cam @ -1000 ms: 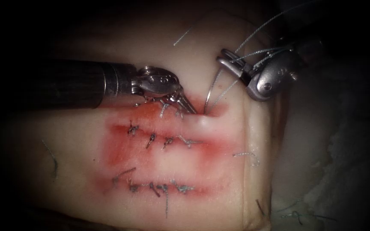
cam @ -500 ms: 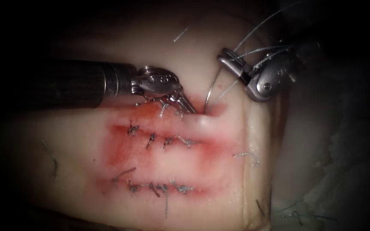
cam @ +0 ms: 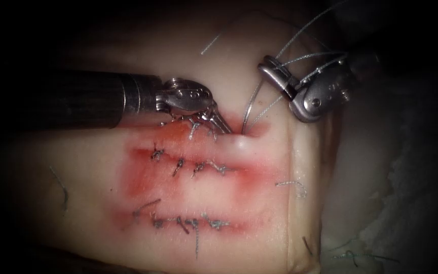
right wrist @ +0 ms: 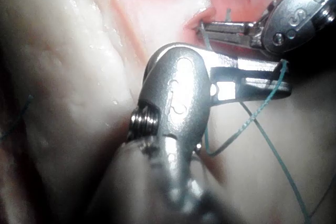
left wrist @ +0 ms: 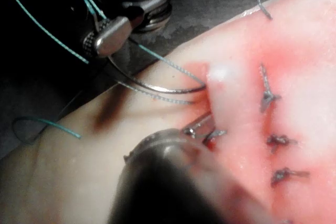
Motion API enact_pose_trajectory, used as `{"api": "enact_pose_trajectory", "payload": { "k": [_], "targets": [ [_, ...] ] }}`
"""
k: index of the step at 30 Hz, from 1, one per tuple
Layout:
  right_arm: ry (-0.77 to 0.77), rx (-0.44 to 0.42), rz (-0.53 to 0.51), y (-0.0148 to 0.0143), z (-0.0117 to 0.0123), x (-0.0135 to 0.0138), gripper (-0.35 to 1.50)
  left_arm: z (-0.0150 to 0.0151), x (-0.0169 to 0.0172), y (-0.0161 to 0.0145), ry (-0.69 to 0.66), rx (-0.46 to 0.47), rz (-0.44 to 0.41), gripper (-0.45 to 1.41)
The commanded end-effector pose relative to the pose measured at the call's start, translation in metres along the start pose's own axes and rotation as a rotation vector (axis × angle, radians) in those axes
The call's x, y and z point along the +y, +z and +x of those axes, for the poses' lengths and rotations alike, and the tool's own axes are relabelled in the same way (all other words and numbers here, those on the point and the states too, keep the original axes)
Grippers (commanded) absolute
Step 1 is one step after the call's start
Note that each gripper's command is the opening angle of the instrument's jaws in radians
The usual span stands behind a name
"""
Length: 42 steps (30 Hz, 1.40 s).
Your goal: Wound Closure
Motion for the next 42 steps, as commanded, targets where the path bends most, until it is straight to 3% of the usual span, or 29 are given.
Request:
{"api": "enact_pose_trajectory", "payload": {
  "k": [1, 16, 28, 33, 42],
  "targets": [
    [0.007, 0.008, 0.024, 0.0003, 0.0006, 0.0006, -0.35, -0.0004, 0.0008, 0.0001, 0.003, -0.001, -0.002, -0.45],
    [0.015, 0.052, 0.115, -0.0003, 0.0016, 0.0013, -0.35, -0.0004, 0.0008, 0.0001, 0.003, -0.001, -0.002, -0.45],
    [0.015, 0.057, 0.128, -0.0002, 0.0018, 0.0011, -0.35, -0.0005, 0.0008, 0.0001, 0.003, -0.001, -0.002, -0.45],
    [0.000, 0.010, 0.026, 0.0002, 0.0016, -0.0002, -0.35, -0.0005, 0.0007, 0.0002, 0.003, -0.001, -0.001, -0.45],
    [-0.003, 0.004, 0.014, 0.0003, 0.0016, -0.0005, -0.35, -0.0006, 0.0007, 0.0001, 0.003, -0.001, -0.001, -0.45]
  ]
}}
